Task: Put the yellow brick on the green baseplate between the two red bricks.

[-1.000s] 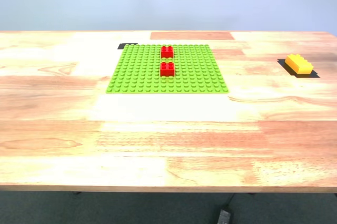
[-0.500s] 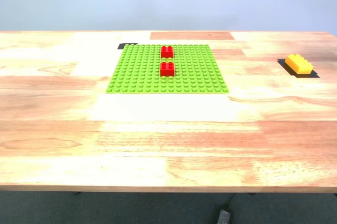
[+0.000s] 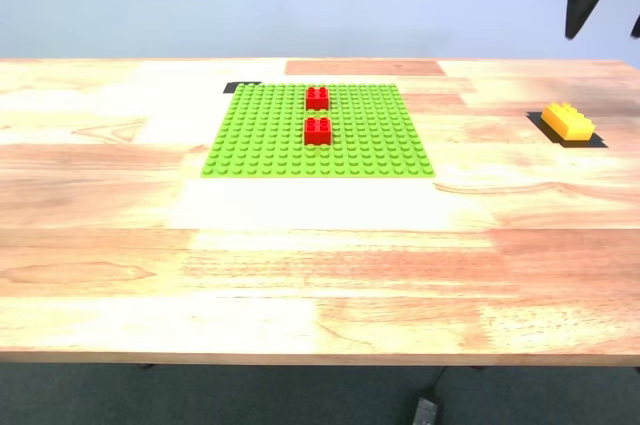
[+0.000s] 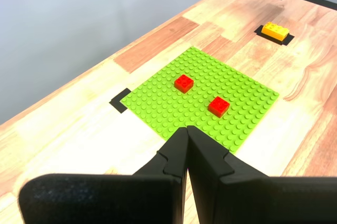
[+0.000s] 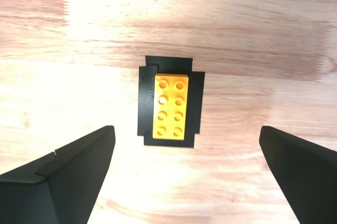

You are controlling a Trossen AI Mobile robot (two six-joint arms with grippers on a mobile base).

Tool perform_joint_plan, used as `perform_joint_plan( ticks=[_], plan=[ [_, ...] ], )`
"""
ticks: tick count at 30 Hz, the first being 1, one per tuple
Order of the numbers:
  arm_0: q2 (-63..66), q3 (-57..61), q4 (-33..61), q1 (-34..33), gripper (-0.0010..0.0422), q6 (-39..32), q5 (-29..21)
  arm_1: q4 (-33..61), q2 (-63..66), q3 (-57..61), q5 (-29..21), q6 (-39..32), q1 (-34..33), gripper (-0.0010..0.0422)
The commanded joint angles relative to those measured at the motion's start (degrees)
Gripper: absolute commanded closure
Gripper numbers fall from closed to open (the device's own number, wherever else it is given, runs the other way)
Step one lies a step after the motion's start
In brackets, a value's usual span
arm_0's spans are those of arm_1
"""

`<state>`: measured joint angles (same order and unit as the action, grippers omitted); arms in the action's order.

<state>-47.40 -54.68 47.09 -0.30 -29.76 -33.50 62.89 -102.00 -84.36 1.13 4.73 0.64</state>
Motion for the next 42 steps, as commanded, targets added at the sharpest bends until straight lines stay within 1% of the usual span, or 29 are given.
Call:
perform_joint_plan(
  ticks=[1,6,12,17,25,28,31,33,40,42],
  plan=[
    [-0.1,-0.2,-0.1,0.0,0.0413,0.0,-0.1,-1.9,-1.7,1.8,0.0,0.1,0.0,0.0054],
    [-0.1,-0.2,0.0,0.0,0.0412,0.0,0.0,-3.8,-4.5,4.3,0.1,0.3,0.0,0.0061],
    [-0.1,-0.1,-0.2,0.0,0.0413,0.0,0.0,-11.5,-3.8,10.2,0.3,0.5,0.0,0.0061],
    [-0.1,-0.1,0.0,0.0,0.0412,0.0,0.0,-15.6,-4.3,12.8,0.2,1.2,0.0,0.0061],
    [-0.1,0.0,-0.4,0.0,0.0413,0.0,-0.1,-16.8,-7.5,12.7,0.2,1.1,0.0,0.0062],
    [-0.1,0.0,0.0,0.0,0.0413,0.0,0.0,-16.9,-8.4,12.8,0.0,0.7,0.0,0.0074],
    [-0.1,-0.1,0.1,0.0,0.0413,0.0,0.0,-17.3,-9.0,12.9,0.1,-0.1,0.2,0.0112],
    [-0.1,-0.1,0.1,0.0,0.0412,0.0,0.0,-17.2,-9.2,12.9,0.3,0.0,0.2,0.0149],
    [-0.1,0.0,0.1,0.0,0.0413,0.0,0.0,-19.8,-7.6,14.2,0.8,0.1,0.4,0.0305],
    [-0.1,-0.1,0.2,0.0,0.0412,0.0,0.0,-19.9,-7.5,14.2,2.1,0.3,0.4,0.0353]
  ],
)
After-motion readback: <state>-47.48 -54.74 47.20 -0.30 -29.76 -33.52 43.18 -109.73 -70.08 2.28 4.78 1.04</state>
